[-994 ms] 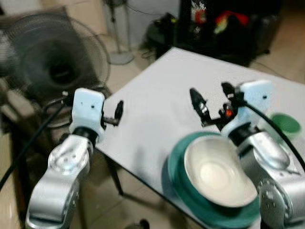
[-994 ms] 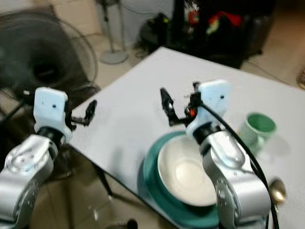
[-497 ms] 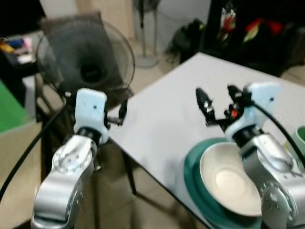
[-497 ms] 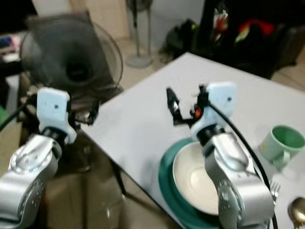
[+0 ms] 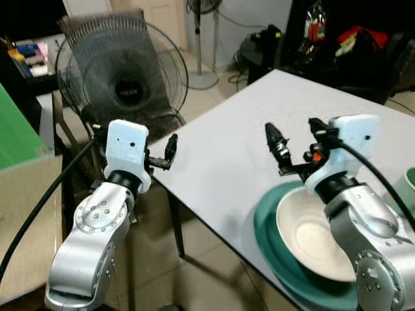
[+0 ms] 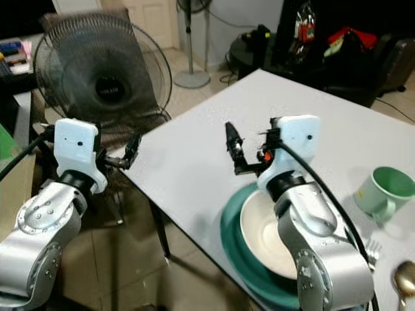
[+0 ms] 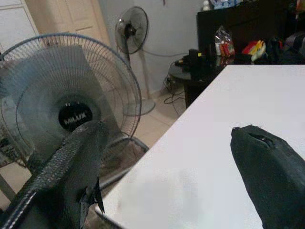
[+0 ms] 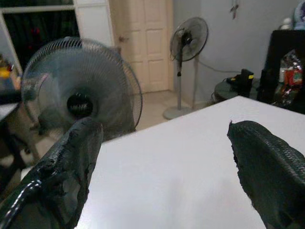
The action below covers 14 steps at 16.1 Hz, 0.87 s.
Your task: Setting the table
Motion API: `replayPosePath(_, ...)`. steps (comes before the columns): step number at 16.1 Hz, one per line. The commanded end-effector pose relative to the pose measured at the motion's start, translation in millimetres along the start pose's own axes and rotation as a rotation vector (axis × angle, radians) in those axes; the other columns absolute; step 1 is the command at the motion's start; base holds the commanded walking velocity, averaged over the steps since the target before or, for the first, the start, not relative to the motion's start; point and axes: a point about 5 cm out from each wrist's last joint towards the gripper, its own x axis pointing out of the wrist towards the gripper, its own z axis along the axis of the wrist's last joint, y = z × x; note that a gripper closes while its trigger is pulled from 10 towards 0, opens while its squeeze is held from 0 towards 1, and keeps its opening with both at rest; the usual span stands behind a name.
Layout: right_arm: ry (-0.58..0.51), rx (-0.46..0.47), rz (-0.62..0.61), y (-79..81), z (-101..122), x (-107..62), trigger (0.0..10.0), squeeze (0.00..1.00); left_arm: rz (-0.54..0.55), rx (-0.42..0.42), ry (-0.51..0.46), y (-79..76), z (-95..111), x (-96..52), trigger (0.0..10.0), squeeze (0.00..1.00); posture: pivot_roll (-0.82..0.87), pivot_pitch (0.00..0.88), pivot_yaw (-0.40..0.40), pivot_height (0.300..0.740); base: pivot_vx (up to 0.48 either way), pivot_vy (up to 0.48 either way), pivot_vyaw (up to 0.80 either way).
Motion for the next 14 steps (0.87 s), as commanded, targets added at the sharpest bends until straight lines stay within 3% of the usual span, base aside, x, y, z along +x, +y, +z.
replayPosePath(1,0.038,-0.002,0.030,3.6,-7,0.3,10.0,0.00,0.014,0.012,-0.016,2.9,3,1.0,10.0,0.00,-0.13,0.000,0.036,0.740,0.000,0.000,0.00)
replayPosePath(11,0.066,0.051,0.105,13.4,-27,0.4,10.0,0.00,0.015,0.049,-0.008,6.4,2,-2.2,10.0,0.00,-0.11,0.000,0.029,0.740,0.000,0.000,0.00)
replayPosePath(14,0.071,0.036,0.127,14.4,-31,1.8,10.0,0.00,0.020,0.049,-0.007,7.7,2,-3.1,10.0,0.00,-0.09,0.000,0.024,0.740,0.000,0.254,0.00)
